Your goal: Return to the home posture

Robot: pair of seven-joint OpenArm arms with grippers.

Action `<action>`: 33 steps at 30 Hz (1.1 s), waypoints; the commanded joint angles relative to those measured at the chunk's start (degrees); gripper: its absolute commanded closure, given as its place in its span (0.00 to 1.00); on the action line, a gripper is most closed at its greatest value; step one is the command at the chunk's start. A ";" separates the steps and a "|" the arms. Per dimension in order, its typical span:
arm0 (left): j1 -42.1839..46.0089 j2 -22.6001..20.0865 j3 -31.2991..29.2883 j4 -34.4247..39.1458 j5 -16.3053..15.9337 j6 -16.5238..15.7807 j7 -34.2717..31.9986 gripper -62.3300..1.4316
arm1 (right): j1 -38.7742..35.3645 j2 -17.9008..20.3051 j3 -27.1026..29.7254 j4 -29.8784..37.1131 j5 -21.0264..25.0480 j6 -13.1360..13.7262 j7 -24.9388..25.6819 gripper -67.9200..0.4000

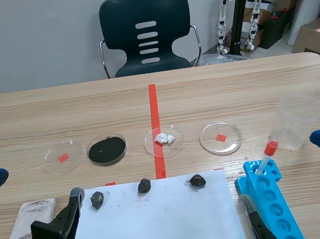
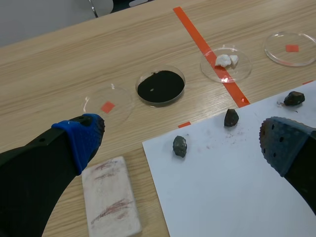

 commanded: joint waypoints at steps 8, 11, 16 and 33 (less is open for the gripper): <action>-1.64 -0.20 1.31 0.87 -0.42 0.13 0.00 0.00 | 0.66 0.11 0.33 1.11 0.46 -0.17 0.81 0.04; -1.62 -0.20 1.31 0.87 -0.31 0.13 0.02 0.00 | 0.66 0.11 0.33 1.11 0.46 -0.17 0.81 0.04; -1.27 -0.20 1.31 0.87 -0.31 0.13 -0.02 0.00 | 0.66 0.11 0.33 1.11 0.46 -0.17 0.81 0.04; 5.55 -3.85 1.31 0.87 -0.24 0.20 -7.06 0.00 | 0.66 0.11 0.33 1.11 0.46 -0.17 0.81 0.04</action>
